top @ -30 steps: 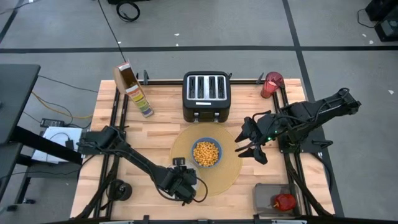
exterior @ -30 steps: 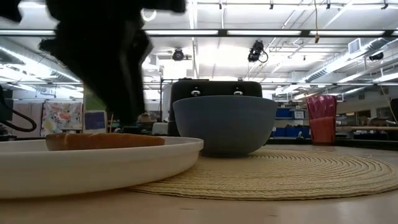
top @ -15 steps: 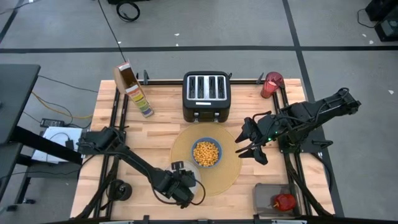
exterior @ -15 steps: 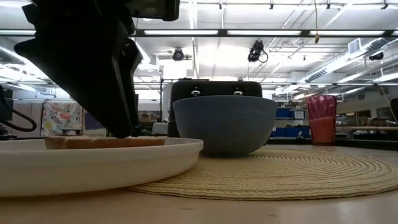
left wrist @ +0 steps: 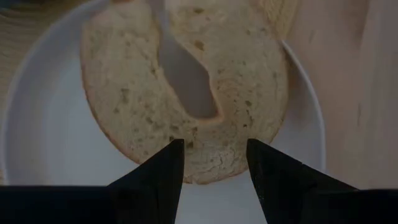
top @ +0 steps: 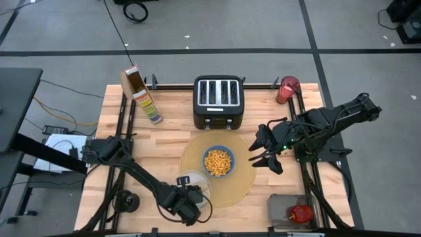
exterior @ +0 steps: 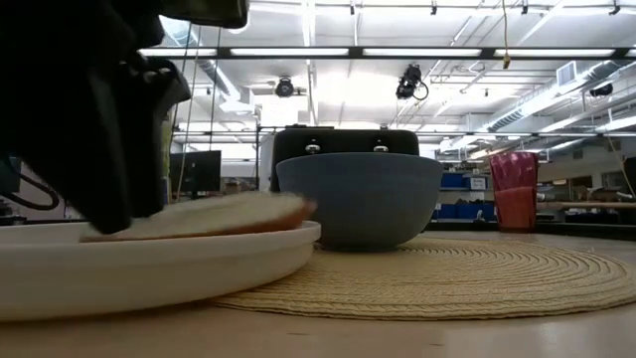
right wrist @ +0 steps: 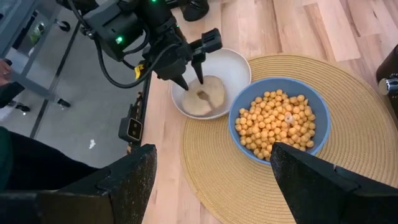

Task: Arrange a breakfast setting
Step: Put the toast bread on the white plate

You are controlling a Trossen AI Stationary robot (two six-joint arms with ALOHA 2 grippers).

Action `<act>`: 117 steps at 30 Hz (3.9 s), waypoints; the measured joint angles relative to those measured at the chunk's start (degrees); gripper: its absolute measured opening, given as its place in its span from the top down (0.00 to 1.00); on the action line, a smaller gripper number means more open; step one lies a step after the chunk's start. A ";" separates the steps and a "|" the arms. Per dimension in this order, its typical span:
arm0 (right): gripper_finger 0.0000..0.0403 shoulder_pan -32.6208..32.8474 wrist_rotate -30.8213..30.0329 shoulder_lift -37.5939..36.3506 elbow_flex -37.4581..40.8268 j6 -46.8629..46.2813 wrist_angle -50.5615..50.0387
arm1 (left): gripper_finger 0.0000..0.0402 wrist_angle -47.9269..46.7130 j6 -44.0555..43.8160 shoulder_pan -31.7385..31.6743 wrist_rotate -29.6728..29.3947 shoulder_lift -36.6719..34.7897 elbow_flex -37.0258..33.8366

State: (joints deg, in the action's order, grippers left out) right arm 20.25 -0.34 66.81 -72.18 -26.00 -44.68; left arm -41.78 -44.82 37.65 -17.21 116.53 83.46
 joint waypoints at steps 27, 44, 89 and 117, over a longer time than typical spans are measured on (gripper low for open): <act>0.22 0.00 -0.26 -0.02 -0.02 -2.35 -0.04 | 0.55 0.07 2.72 -3.84 -2.02 -2.43 -2.27; 0.22 -0.02 -0.26 -0.02 -0.02 -2.08 -0.05 | 0.33 0.81 -1.33 -4.11 -2.04 -2.43 -2.25; 0.22 -0.06 -0.21 0.00 -0.02 -0.85 -0.20 | 0.28 -5.21 -14.26 -6.97 3.16 -2.93 -2.16; 0.22 -0.05 0.44 0.00 -0.02 -0.42 -0.46 | 0.17 -6.15 -16.07 -9.97 12.77 -2.54 -2.19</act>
State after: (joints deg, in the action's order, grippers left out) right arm 20.20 0.10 66.81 -72.20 -26.41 -45.14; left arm -47.92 -60.89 27.68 -4.44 113.99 81.28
